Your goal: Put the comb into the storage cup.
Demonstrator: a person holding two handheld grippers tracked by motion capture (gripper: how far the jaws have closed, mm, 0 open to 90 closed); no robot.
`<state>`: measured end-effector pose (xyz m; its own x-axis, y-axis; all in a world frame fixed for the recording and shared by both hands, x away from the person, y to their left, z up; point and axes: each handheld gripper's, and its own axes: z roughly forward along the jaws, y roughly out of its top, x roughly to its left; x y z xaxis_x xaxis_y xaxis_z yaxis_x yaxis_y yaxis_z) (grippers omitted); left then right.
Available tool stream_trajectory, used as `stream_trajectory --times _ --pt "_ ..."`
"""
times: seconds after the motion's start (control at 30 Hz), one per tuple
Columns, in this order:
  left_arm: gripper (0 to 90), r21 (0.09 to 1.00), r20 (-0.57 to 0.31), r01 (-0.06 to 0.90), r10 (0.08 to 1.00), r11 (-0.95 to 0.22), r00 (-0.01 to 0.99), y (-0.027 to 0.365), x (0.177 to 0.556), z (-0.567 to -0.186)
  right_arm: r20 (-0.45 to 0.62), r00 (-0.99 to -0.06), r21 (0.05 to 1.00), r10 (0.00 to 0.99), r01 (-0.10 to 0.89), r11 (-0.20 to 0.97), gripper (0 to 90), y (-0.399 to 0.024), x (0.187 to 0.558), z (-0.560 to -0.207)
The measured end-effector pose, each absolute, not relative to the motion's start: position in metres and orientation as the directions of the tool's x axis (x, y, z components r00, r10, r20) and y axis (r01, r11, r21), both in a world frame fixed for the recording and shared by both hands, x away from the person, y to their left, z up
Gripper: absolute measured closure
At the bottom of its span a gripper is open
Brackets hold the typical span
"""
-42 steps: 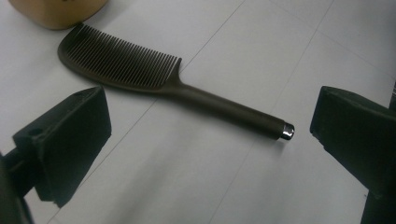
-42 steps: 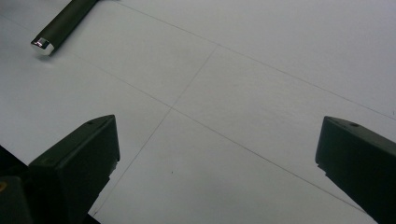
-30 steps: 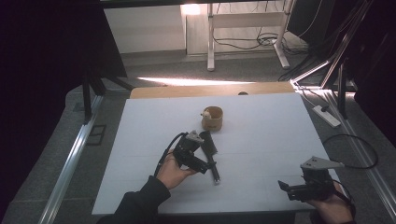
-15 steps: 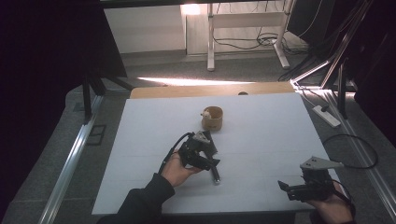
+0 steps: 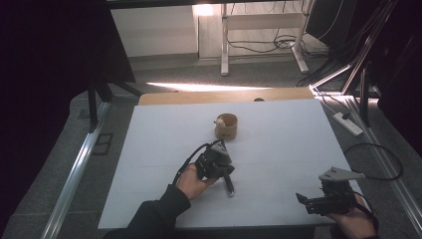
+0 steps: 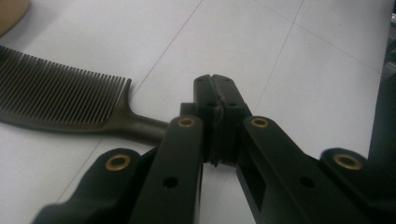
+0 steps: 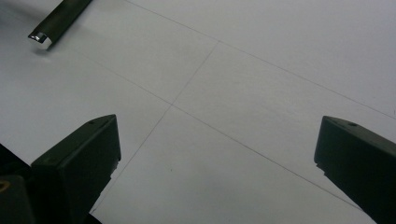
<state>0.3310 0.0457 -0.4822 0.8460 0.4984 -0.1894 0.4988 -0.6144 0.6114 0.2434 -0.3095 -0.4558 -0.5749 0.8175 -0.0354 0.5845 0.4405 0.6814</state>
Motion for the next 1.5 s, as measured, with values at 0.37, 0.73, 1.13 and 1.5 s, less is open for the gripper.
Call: stream_trajectory --times 0.37,0.73,1.13,1.5 --pt "88.3 0.585 -0.192 0.508 0.501 -0.632 0.844 0.037 0.331 -0.502 -0.039 -0.581 0.677 0.813 0.583 0.449 1.0 -0.309 0.243 -0.456" --pt "88.3 0.557 -0.195 0.510 0.494 -0.655 0.847 0.029 0.329 -0.509 -0.043 -0.583 0.672 0.811 0.584 0.455 1.2 -0.308 0.243 -0.456" --pt "88.3 0.493 -0.172 0.514 0.500 -0.702 0.849 0.035 0.325 -0.513 -0.044 -0.585 0.673 0.810 0.582 0.457 1.4 -0.308 0.243 -0.456" --pt "88.2 0.466 -0.186 0.550 0.531 -0.693 0.827 0.050 0.325 -0.514 -0.047 -0.586 0.672 0.809 0.580 0.460 1.6 -0.308 0.243 -0.456"
